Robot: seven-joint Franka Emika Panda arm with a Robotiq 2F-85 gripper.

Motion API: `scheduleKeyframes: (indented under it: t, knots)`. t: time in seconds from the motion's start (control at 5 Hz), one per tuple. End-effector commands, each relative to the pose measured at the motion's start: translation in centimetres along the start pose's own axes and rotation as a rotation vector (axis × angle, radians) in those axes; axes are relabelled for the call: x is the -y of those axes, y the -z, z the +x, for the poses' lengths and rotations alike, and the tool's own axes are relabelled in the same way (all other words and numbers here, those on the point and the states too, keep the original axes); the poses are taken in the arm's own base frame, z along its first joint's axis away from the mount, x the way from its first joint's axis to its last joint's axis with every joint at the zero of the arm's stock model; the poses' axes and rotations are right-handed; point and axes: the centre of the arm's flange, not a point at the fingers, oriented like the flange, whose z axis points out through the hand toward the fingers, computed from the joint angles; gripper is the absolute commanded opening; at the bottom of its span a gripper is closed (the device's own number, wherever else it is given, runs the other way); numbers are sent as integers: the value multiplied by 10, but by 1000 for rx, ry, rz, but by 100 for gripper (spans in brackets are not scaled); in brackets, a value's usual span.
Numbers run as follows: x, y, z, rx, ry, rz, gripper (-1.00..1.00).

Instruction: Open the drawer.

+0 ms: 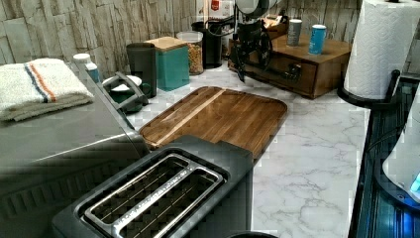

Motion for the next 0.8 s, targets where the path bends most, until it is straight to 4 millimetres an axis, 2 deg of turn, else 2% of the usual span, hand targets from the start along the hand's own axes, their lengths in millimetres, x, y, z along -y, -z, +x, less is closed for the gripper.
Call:
scheduleKeyframes:
  t: [0.2,0.4,0.6,0.8]
  knots:
    - [9,-2,-11,6,-25,56,100]
    - [28,18,4,-13,35,85,100]
    - [62,43,14,23,54,112,100]
    - [105,48,3,-16,113,184,100]
